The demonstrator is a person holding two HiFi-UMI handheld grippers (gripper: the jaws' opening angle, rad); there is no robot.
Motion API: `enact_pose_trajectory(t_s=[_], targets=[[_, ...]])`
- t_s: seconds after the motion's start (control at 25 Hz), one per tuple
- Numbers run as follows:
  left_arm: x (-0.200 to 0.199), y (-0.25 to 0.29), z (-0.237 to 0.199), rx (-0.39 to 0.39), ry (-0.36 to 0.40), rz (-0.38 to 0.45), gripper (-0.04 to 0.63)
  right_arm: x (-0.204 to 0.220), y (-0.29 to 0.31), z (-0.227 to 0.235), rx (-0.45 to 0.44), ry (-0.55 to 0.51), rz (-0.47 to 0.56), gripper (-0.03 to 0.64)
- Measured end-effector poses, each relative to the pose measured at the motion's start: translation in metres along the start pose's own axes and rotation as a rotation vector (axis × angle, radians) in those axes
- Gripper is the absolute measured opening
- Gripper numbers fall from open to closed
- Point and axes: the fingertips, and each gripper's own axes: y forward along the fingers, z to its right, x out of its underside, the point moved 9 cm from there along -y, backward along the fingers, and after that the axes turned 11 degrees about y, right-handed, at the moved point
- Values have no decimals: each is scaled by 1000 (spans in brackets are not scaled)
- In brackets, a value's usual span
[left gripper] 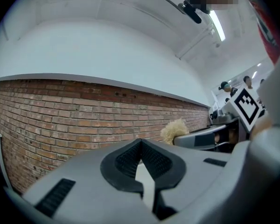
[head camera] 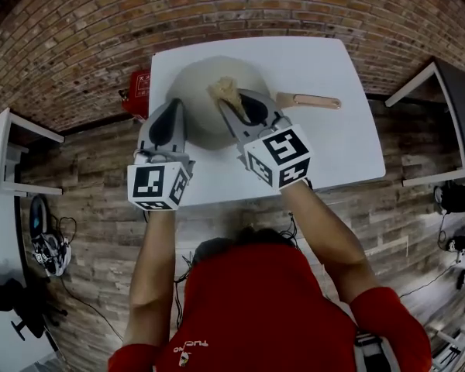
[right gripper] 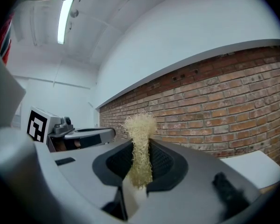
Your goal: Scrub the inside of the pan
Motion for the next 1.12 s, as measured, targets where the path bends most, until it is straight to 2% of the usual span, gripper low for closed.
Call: enact_pose_trajectory(t_s=[0.4, 0.84, 1.12], targets=[[21, 51, -22, 1, 4, -29, 14, 0, 54, 40, 57, 37, -86, 87], [50, 94, -53, 68, -15, -26, 14, 13, 122, 62, 158, -9, -257, 87], [65, 110, -73, 81, -22, -29, 14, 33, 160, 70, 204, -20, -391, 87]])
